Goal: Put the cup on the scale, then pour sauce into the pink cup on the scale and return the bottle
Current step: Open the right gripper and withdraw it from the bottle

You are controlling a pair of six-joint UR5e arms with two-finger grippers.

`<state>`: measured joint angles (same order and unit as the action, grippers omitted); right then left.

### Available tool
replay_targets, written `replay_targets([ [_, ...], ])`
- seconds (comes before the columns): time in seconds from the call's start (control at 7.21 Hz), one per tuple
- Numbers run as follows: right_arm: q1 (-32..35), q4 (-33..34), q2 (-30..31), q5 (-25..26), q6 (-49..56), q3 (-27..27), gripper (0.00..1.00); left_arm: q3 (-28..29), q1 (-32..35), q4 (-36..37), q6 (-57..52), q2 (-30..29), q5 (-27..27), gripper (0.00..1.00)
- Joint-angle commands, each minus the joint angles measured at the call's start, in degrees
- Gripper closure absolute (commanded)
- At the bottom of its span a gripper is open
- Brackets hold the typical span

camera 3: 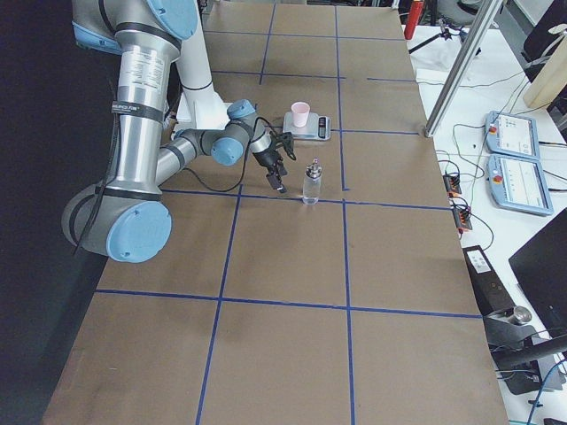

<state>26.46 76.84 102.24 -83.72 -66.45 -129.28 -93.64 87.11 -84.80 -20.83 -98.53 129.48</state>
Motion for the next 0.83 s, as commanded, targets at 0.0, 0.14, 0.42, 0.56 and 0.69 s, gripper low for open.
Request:
replay_targets([
  [0.0,7.43,11.88,0.15,-10.99,10.5,-5.71,0.0,-0.14,-0.01,0.07,0.0,0.01,0.07,0.0],
  [0.14,11.12,13.15,0.06,-14.6,17.69,-5.55,0.0,-0.14,-0.01,0.07,0.0,-0.08,0.07,0.0],
  [0.42,21.9,13.25,0.06,-23.72,37.08,-2.58,0.0,-0.4,0.08,0.07,0.0,-0.08,0.33,0.0],
  [0.56,29.54,12.64,-0.03,-30.39,46.4,0.84,0.0,-0.4,0.08,0.07,0.0,-0.08,0.42,0.0],
  [0.69,37.97,12.55,-0.2,-38.28,55.29,5.05,0.0,-0.4,-0.01,0.07,0.0,-0.08,0.51,0.0],
])
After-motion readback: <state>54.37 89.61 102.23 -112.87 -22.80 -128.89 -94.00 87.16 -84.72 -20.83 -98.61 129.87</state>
